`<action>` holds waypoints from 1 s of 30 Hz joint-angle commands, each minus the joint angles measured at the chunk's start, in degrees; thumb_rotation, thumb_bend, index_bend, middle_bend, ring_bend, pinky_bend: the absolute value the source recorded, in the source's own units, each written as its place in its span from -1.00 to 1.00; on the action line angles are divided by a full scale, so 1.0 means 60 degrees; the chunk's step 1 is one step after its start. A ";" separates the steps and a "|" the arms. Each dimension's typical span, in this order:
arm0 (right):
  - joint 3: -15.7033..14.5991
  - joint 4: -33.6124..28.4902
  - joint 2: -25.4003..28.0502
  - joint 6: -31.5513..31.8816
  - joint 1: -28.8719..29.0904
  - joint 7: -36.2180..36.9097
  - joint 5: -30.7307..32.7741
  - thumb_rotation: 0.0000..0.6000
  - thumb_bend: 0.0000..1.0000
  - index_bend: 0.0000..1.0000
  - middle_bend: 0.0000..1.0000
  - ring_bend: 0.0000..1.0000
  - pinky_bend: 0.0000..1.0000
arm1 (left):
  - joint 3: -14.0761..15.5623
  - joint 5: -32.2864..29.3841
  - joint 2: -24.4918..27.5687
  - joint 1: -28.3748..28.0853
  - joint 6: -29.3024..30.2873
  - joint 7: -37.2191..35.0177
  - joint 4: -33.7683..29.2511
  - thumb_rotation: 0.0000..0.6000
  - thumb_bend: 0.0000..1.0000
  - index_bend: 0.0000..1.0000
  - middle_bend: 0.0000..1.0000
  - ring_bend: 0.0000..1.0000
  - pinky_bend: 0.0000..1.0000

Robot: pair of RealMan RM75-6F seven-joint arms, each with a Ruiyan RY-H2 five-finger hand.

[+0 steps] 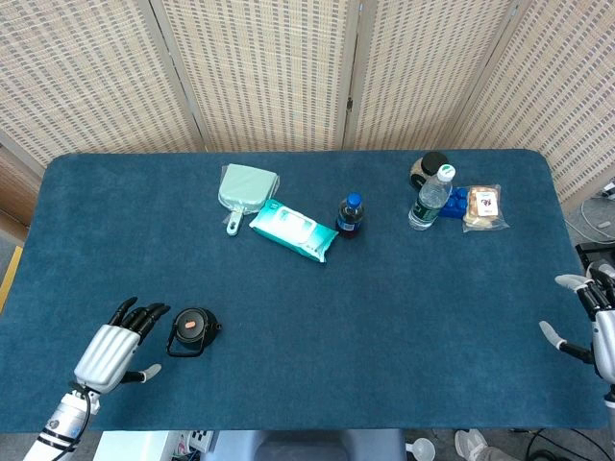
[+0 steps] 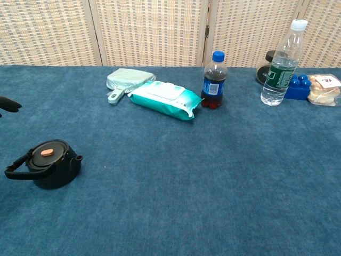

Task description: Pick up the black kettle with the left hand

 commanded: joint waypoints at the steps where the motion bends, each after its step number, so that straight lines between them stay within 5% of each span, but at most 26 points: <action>1: -0.0005 0.0048 -0.0005 0.0030 -0.0035 0.0067 0.0010 1.00 -0.59 -0.44 -0.42 -0.72 -0.68 | 0.0018 0.0037 -0.0071 -0.0171 -0.0202 0.0121 -0.0104 1.00 -0.73 -0.79 -0.74 -0.65 -0.93; 30: -0.0004 0.0295 -0.0092 0.0160 -0.0295 0.0337 0.0119 1.00 -0.59 -0.44 -0.42 -0.72 -0.68 | -0.0504 -0.1202 -0.0914 -0.1353 -0.1508 0.0203 0.1035 1.00 -0.73 -0.82 -0.74 -0.65 -0.93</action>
